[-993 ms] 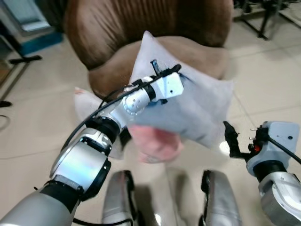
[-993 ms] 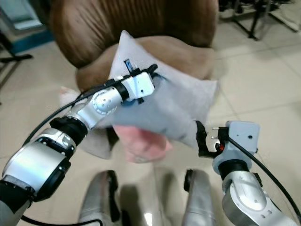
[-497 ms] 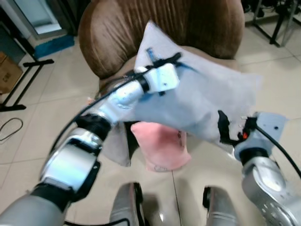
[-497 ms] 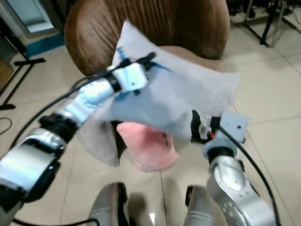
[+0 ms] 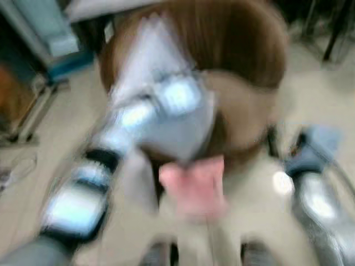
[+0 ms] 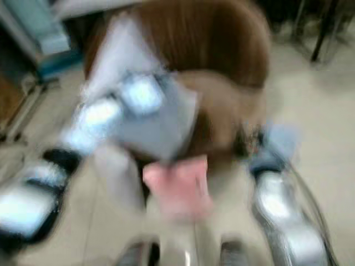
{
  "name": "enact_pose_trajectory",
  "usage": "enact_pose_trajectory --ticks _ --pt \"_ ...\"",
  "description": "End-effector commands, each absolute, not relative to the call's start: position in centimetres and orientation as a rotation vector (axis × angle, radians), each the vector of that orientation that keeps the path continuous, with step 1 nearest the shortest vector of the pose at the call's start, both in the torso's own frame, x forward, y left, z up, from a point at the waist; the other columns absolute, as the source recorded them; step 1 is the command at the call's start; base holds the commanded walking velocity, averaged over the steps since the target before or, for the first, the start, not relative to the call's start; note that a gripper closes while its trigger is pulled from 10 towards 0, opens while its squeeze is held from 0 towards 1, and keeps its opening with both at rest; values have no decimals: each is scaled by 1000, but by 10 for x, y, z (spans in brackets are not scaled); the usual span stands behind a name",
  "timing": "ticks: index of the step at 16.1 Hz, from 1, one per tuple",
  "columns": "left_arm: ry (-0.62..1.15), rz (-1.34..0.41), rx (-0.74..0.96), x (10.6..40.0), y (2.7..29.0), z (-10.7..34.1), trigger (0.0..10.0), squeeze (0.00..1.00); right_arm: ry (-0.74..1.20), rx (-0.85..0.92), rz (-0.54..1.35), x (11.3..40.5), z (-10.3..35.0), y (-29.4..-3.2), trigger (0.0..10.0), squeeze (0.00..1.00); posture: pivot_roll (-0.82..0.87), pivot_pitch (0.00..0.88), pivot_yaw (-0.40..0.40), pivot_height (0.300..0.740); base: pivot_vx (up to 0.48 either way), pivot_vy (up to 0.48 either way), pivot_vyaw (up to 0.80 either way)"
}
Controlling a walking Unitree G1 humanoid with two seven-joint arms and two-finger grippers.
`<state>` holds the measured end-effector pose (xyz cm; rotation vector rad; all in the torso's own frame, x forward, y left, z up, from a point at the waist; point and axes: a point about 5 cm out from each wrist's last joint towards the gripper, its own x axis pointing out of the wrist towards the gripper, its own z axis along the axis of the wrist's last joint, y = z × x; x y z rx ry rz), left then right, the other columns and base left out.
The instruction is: Move the pillow to the sofa from floor
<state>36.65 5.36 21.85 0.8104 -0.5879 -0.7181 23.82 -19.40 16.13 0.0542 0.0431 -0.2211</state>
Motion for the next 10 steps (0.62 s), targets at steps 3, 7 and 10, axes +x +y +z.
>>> enact_pose_trajectory --ticks 3,7,10 --pt "-618 -629 842 372 80 236 0 0 8 89 -156 244 165 -176 10000 0 -237 0 196 740 0 0 0" --pt "-602 -587 862 373 89 236 0 0 -10 96 -152 251 165 -176 10000 0 -216 0 183 740 0 0 0" --pt "-574 -572 861 373 98 232 0 0 -25 100 -138 257 166 -173 10000 0 -210 0 194 740 0 0 0"
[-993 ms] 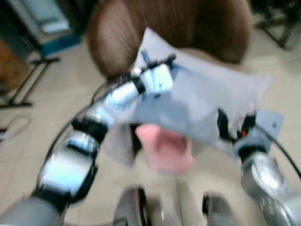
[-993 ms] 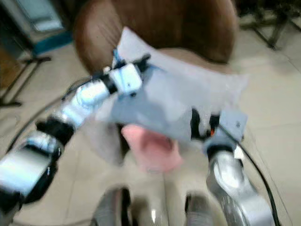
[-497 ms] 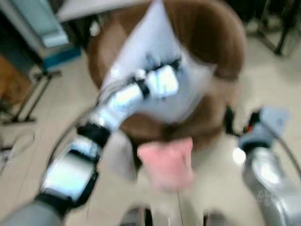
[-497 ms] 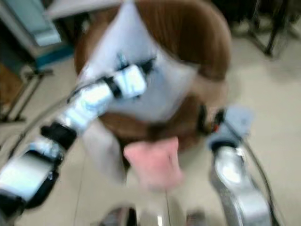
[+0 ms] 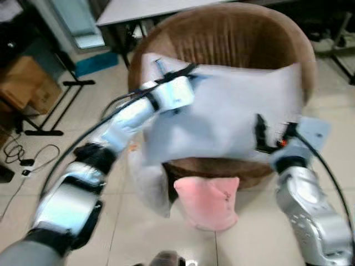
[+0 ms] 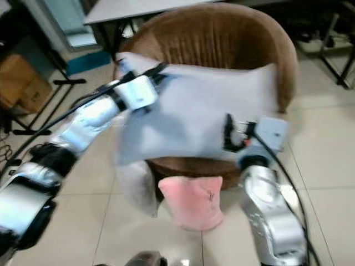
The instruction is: Move the pillow to the sofa from floor
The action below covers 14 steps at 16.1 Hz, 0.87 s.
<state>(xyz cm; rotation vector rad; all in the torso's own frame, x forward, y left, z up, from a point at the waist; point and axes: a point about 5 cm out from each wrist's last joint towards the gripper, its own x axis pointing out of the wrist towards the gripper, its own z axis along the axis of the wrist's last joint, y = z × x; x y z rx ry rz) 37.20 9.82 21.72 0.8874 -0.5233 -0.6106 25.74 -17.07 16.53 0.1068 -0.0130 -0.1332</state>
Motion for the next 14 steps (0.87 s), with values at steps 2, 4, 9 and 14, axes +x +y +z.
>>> enact_pose_trajectory --ticks 2,4,9,14 --pt "-563 -568 848 372 100 229 0 0 -34 99 -136 258 166 -173 10000 0 -214 0 198 740 0 0 0" --pt "-551 -572 842 371 99 224 0 0 -48 91 -143 259 168 -177 10000 0 -248 0 217 740 0 0 0" --pt "-518 -546 800 372 101 222 0 0 -44 80 -113 265 168 -174 10000 0 -214 0 188 740 0 0 0" --pt "-363 -518 644 366 113 194 10000 0 2 63 -82 270 158 -170 10000 0 -176 0 145 740 0 0 0"
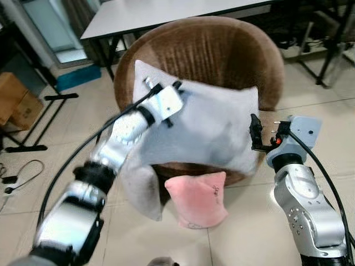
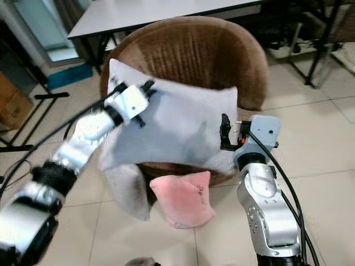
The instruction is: Move the pillow to the sofa from floor
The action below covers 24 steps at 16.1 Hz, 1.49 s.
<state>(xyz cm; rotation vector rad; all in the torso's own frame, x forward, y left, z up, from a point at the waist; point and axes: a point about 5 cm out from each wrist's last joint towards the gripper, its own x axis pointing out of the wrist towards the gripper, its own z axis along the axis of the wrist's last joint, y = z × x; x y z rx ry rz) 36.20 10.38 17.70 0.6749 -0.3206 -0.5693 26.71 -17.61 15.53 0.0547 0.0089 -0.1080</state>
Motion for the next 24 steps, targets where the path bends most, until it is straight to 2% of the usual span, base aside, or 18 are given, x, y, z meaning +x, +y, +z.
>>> enact_pose_trajectory --ticks 1,4,9,15,19,24 --pt "-325 -500 624 364 116 187 10000 0 4 60 -76 271 158 -170 10000 0 -171 0 135 740 0 0 0" --pt "-294 -457 626 357 123 181 10000 0 -3 59 -59 277 161 -170 10000 0 -129 0 96 740 0 0 0" --pt "-307 -414 638 354 130 188 10000 0 -6 69 -40 282 161 -166 10000 0 -116 0 89 740 49 0 0" --pt "-313 -425 648 353 127 192 10000 0 -6 86 -67 282 159 -169 10000 0 -129 0 107 740 379 0 0" --pt "-312 -428 653 353 127 193 10000 0 -6 87 -67 283 159 -170 10000 0 -131 0 108 740 390 0 -705" --pt "-311 -420 663 353 130 194 10000 0 -5 65 -11 287 159 -164 10000 0 -113 0 100 740 388 0 0"
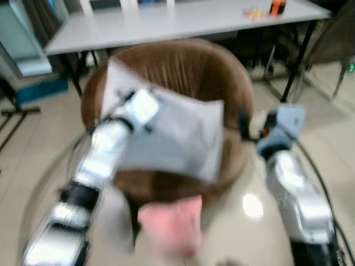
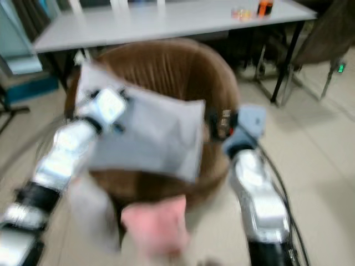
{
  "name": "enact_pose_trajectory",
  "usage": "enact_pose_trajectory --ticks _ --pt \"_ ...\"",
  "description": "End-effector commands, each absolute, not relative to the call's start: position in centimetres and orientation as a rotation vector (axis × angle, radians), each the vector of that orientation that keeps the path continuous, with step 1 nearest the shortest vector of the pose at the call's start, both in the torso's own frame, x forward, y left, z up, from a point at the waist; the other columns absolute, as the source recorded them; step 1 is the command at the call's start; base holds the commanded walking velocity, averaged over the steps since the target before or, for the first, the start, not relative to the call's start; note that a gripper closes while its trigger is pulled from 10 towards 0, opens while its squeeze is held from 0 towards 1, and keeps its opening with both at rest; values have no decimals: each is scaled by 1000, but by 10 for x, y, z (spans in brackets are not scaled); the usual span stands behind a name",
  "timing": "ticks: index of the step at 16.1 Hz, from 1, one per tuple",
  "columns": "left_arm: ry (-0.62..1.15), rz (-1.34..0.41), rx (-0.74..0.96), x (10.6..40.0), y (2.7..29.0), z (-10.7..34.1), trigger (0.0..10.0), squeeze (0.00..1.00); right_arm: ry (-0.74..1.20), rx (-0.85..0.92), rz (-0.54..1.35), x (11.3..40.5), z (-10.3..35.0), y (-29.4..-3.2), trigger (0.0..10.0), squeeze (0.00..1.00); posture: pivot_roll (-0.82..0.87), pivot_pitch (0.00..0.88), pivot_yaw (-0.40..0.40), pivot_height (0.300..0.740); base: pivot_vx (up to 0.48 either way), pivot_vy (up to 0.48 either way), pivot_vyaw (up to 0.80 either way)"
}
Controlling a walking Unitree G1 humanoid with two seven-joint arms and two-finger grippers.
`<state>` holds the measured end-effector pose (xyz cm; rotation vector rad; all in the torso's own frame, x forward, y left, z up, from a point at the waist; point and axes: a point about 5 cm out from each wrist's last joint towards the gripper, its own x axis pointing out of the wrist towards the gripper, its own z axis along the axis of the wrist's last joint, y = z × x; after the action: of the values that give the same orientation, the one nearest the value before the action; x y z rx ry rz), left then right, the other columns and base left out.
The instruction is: Move the pillow to the sofa from floor
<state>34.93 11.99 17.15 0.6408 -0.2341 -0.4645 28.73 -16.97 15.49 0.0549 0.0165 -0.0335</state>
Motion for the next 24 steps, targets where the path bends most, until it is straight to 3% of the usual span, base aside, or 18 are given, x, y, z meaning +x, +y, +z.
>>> enact_pose_trajectory --ticks 1,5,17,24 --pt "-311 -420 666 353 130 195 10000 0 -6 33 5 288 159 -163 10000 0 -113 0 100 740 386 0 0" --pt "-302 -424 648 351 130 194 10000 0 -7 37 15 289 159 -161 10000 0 -105 0 92 740 360 0 500" --pt "-239 -549 671 350 114 173 10000 0 29 -26 -36 285 153 -176 10000 0 -144 0 107 740 0 0 0" --pt "-253 -576 640 345 106 167 10000 0 73 -24 -12 278 144 -173 10000 0 -146 0 109 740 0 0 0"
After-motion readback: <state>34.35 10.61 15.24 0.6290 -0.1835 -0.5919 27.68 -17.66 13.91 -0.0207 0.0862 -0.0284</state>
